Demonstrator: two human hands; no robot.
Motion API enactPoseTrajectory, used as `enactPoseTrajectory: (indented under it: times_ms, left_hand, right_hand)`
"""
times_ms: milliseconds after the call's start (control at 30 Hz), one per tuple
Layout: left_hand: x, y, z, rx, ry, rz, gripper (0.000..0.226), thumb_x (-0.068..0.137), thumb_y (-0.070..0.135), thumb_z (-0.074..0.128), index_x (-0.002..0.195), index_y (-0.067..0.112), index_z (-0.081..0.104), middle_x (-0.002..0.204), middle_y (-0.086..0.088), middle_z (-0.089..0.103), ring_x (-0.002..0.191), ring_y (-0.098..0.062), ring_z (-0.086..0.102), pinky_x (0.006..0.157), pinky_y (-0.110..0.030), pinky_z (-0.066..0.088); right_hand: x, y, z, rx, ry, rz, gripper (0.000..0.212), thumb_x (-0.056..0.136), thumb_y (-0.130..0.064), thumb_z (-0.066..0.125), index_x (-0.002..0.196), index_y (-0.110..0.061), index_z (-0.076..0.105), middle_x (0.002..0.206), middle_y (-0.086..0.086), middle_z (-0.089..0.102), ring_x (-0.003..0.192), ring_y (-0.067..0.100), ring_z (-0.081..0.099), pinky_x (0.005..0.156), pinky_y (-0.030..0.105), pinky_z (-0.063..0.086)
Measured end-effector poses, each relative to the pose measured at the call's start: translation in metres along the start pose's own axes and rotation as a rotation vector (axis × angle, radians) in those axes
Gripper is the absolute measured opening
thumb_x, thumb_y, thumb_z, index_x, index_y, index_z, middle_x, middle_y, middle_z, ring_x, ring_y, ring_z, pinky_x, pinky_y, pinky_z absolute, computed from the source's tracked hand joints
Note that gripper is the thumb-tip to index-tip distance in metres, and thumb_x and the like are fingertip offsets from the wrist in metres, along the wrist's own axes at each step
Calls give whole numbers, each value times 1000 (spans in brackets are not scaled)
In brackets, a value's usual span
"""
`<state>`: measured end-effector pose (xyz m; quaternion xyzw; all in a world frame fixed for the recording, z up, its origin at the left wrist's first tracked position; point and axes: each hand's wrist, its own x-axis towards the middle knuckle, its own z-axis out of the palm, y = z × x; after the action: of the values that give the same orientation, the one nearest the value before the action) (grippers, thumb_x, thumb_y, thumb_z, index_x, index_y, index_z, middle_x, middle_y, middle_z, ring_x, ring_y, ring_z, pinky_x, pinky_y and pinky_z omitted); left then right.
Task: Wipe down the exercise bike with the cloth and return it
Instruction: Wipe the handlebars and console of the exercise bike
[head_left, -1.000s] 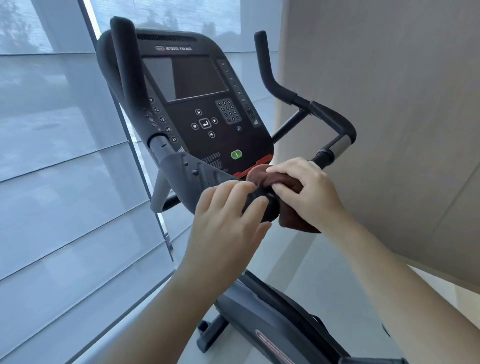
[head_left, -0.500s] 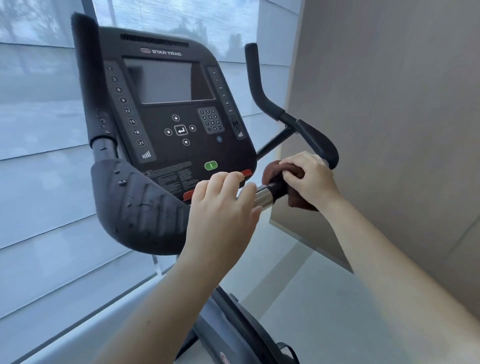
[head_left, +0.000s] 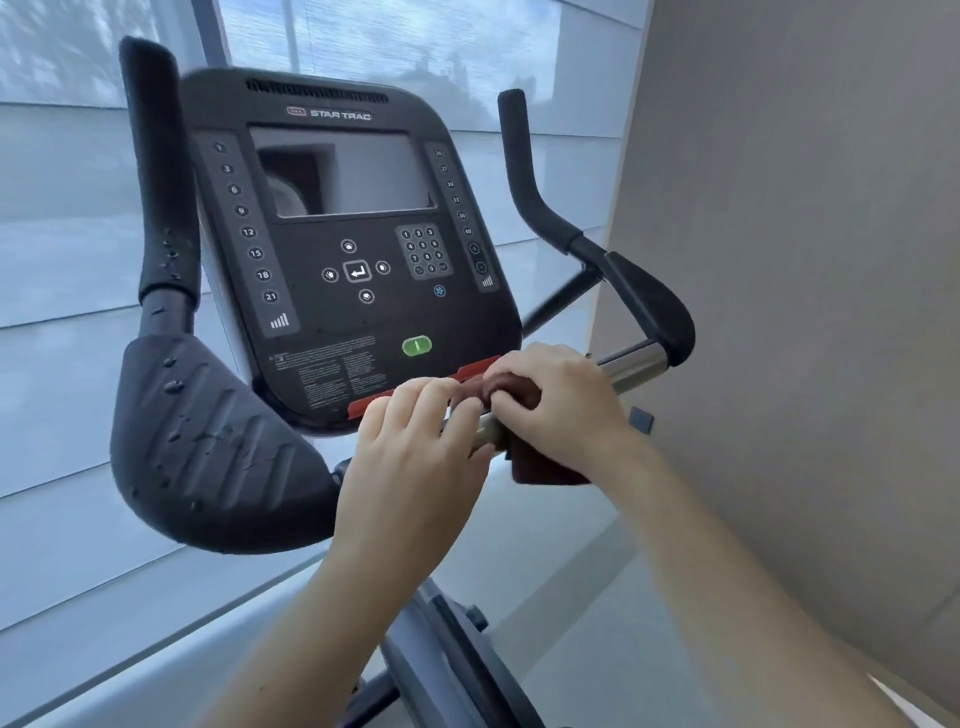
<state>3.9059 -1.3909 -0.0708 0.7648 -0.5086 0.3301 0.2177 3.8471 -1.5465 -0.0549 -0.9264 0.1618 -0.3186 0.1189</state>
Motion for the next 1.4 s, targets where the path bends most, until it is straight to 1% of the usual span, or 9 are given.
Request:
enactPoseTrajectory:
  times_ms: [200,333,500,767,1000,1067,1133,1267,1400]
  left_hand:
    - [0,1,-2,-8,-30,-19,29,68,20,78,91,5,68,98,-12,66,94,-33,61,76,-43,48]
    - [-1,1,-2,-16,-37,-28,30,67,18,79,92,5,68,100,-12,67,95,-33,61,78,-43,48]
    - [-1,1,-1,-12,-44,-40,28,69,19,77,92,6,68,101,-11,66,97,-32,61,80,-42,48]
    - [-1,1,-1,-7,-48,-45,30,68,20,78,93,6,68,102,-12,66,97,-33,61,81,-42,48]
    - [-2,1,1,-43,-25,-53,27,68,17,77,91,6,67,103,-12,66,98,-34,60,81,-42,47]
    - [-3,1,0,-57,-32,-63,29,67,16,77,92,5,67,104,-13,65,99,-34,60,81,-43,47]
    - [-3,0,-1,-64,-41,-70,32,66,16,79,94,5,67,106,-13,65,99,-34,60,82,-43,47]
    - [-3,-1,-2,-65,-49,-71,32,64,16,81,91,5,68,105,-13,66,97,-33,61,83,-42,48]
    - [-3,1,1,-69,-40,-80,27,67,14,77,91,5,67,106,-13,65,99,-33,59,83,-41,47]
  right_hand:
    - [12,18,-11,-100,-38,-52,19,82,-38,54,95,-31,66,96,-7,67,96,19,55,90,40,40]
    - [6,34,-22,-14,-255,-131,50,77,-64,49,121,-43,48,118,-21,52,119,6,39,108,60,0]
    - [10,44,-29,33,-314,-364,64,68,-49,74,124,-30,51,115,-9,58,107,12,50,99,40,36]
    - [47,25,-43,-113,-796,-298,84,43,-53,82,115,-54,39,106,-26,52,98,-5,51,85,27,47]
    - [-10,47,-2,-230,70,-551,70,57,-41,83,114,-8,63,100,15,64,83,34,59,76,47,50]
    - [6,41,-12,-143,-135,-496,71,52,-43,84,116,-22,60,101,5,64,87,25,59,78,39,49]
    - [33,23,-34,-70,-584,-307,67,48,-49,81,109,-44,52,98,-14,62,89,8,59,76,28,48]
    - [63,14,-45,51,-995,-94,53,54,-36,85,97,-44,56,82,-25,62,73,-3,63,48,15,49]
    - [15,32,-19,-59,-307,-410,65,51,-40,85,110,-29,60,98,-5,64,87,18,60,77,32,49]
